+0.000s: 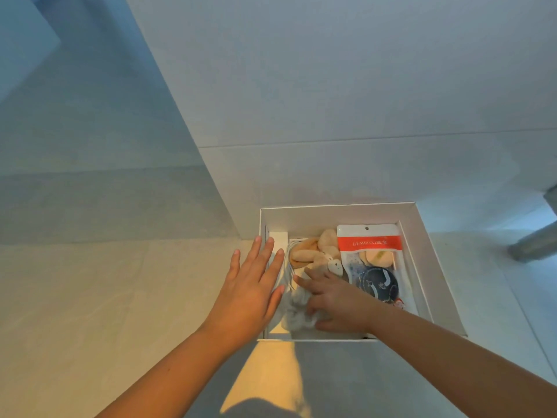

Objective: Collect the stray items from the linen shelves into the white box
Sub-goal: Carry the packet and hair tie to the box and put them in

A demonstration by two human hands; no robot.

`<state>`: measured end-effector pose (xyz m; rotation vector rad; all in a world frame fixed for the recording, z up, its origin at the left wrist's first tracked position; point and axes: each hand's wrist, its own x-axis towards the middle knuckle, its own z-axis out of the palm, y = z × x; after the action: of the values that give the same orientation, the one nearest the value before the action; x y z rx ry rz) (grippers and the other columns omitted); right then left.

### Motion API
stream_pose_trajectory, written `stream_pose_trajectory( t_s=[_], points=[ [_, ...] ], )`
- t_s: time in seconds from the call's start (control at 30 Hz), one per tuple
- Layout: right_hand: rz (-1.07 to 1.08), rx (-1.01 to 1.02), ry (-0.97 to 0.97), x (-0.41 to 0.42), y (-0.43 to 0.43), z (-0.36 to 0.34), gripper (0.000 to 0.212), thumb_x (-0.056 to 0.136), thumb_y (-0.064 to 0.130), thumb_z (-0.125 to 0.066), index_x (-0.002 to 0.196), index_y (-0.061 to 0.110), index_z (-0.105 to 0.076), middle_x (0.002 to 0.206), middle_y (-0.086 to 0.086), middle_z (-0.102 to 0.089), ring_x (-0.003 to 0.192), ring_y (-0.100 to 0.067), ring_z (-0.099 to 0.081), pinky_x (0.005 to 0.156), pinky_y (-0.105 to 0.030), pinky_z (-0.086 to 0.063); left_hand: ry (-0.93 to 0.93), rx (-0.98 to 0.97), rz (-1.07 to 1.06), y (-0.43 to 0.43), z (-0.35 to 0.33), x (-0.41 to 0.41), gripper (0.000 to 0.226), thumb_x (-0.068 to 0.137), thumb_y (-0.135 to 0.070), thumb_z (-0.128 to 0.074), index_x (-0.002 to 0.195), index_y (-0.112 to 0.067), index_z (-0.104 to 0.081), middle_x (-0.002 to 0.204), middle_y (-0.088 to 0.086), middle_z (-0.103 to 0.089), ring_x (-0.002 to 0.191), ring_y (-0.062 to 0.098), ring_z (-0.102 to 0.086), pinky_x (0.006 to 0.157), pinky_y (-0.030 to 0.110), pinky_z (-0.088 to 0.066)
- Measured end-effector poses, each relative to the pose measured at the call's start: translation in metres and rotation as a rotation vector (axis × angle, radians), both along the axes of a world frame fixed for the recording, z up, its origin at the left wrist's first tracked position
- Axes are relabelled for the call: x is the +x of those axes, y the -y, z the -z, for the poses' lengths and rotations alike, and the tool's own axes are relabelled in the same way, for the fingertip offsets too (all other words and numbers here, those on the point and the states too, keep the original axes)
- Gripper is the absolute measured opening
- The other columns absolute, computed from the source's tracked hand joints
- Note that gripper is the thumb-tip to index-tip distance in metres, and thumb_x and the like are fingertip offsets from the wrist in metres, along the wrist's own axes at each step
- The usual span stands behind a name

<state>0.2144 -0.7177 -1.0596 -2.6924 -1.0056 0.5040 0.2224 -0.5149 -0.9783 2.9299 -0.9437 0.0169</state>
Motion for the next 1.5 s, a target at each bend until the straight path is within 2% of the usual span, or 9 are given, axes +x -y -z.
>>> stream_pose_trajectory(
  t_s=[0.23,0.37,0.43,0.53,0.63,0.8,0.9,1.23,1.5],
  points=[
    [-0.102,-0.208,-0.090,-0.003,-0.001,0.003,0.041,0.091,0.038,-0.048,0.130,0.024,-0.052,0.157,-0.004,0.000,0.141,-0.025,0.017,0.106,-0.045,0.021,-0.014,0.023,-0.014,0.001,0.000,-0.001,0.068,0.099,-0.039,-0.005,0.123,-0.005,-0.058,0.130,0.018,-0.054,0.121,0.036,-0.049,0.090,0.055,-0.041],
    [0.024,0.021,0.052,0.000,0.001,-0.009,0.032,0.090,0.039,-0.052,0.100,0.012,-0.066,0.148,-0.006,-0.035,0.142,-0.025,-0.012,0.114,-0.049,0.002,0.080,-0.026,0.012,0.002,0.004,-0.001,0.044,0.094,-0.034,-0.045,0.120,-0.003,-0.060,0.128,0.019,-0.056,0.118,0.038,-0.051,0.089,0.056,-0.041],
    [0.035,0.109,0.128,0.001,-0.001,-0.011,0.037,0.087,0.037,-0.059,0.112,0.011,-0.062,0.146,-0.010,-0.038,0.140,-0.030,-0.020,0.113,-0.054,-0.010,0.092,-0.041,0.005,0.003,0.006,-0.001,0.047,0.081,-0.028,-0.067,0.120,-0.002,-0.060,0.127,0.020,-0.056,0.118,0.040,-0.050,0.088,0.057,-0.040],
    [-0.058,-0.075,0.064,-0.003,-0.013,-0.006,0.070,0.091,0.048,-0.045,0.148,0.023,-0.013,0.155,-0.005,0.008,0.141,-0.027,0.014,0.109,-0.054,0.011,0.044,-0.038,0.006,0.004,0.006,0.000,0.054,0.073,-0.024,-0.076,0.120,-0.002,-0.059,0.128,0.021,-0.055,0.119,0.040,-0.050,0.090,0.057,-0.038],
    [-0.114,-0.290,-0.019,-0.003,-0.015,0.002,0.075,0.094,0.056,-0.031,0.146,0.023,0.013,0.148,-0.002,0.028,0.129,-0.028,0.034,0.100,-0.055,0.024,0.041,-0.026,0.001,0.004,0.006,0.000,0.053,0.076,-0.026,-0.074,0.122,-0.004,-0.059,0.129,0.020,-0.055,0.120,0.038,-0.049,0.091,0.055,-0.035],
    [-0.166,-0.451,-0.072,-0.004,-0.012,0.010,0.063,0.099,0.047,-0.021,0.147,0.021,0.008,0.153,-0.008,0.020,0.137,-0.030,0.027,0.104,-0.054,0.021,0.018,0.019,-0.010,0.003,0.006,-0.002,0.063,0.099,-0.038,-0.009,0.123,-0.008,-0.059,0.130,0.015,-0.055,0.120,0.033,-0.050,0.092,0.050,-0.041],
    [-0.157,-0.428,-0.073,-0.003,-0.012,0.007,0.064,0.098,0.048,-0.022,0.148,0.021,0.007,0.153,-0.008,0.021,0.136,-0.030,0.028,0.103,-0.054,0.022,0.031,0.046,-0.019,0.004,0.006,-0.004,0.070,0.099,-0.038,0.000,0.123,-0.010,-0.059,0.130,0.014,-0.055,0.120,0.032,-0.051,0.091,0.049,-0.042],
    [0.283,-0.140,0.046,-0.005,0.024,-0.027,0.054,0.099,0.035,-0.031,0.148,0.021,-0.011,0.157,-0.005,-0.001,0.143,-0.026,0.008,0.112,-0.049,0.005,0.136,-0.004,0.044,0.035,0.013,0.008,0.046,0.083,-0.027,-0.066,0.124,-0.006,-0.058,0.129,0.020,-0.055,0.121,0.039,-0.049,0.091,0.057,-0.041],
    [0.616,-0.102,0.227,-0.011,0.067,-0.090,0.047,0.086,0.019,-0.060,0.131,0.007,-0.050,0.142,-0.019,-0.041,0.131,-0.040,-0.036,0.103,-0.059,-0.027,0.118,-0.087,0.018,0.074,-0.021,0.020,0.051,0.072,-0.016,-0.077,0.116,0.002,-0.061,0.124,0.027,-0.056,0.115,0.046,-0.051,0.084,0.065,-0.041]
  ],
)
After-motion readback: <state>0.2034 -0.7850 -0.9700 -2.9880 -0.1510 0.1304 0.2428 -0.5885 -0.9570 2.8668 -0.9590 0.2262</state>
